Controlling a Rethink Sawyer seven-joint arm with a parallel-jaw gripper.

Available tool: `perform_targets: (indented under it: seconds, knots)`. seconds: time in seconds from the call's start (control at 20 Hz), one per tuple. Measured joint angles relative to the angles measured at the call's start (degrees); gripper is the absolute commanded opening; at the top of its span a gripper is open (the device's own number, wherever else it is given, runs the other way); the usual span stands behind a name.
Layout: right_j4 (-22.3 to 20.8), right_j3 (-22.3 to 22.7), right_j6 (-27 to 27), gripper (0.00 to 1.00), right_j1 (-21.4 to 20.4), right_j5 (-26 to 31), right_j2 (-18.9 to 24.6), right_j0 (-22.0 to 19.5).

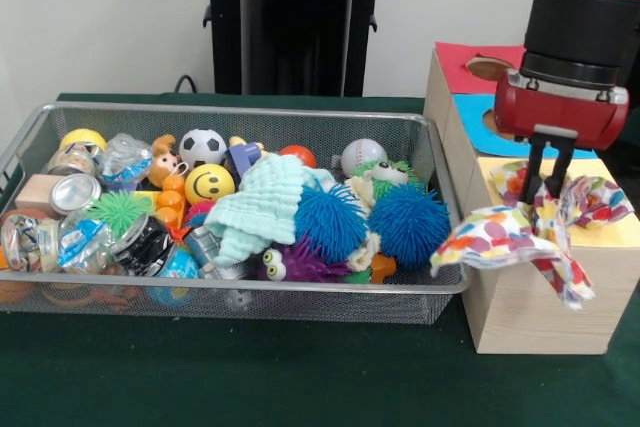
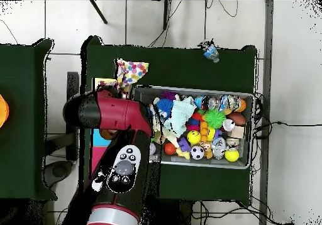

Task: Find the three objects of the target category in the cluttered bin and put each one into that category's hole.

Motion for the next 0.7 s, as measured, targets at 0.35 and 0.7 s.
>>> perform_targets:
  seconds: [0.35,0.7]
  knots:
    - [0.1,1.8,0.0,0.00,-0.9,-0.3,0.1,0.0]
    - [0.2,2.6,0.0,0.00,-0.9,-2.1,0.2,0.2]
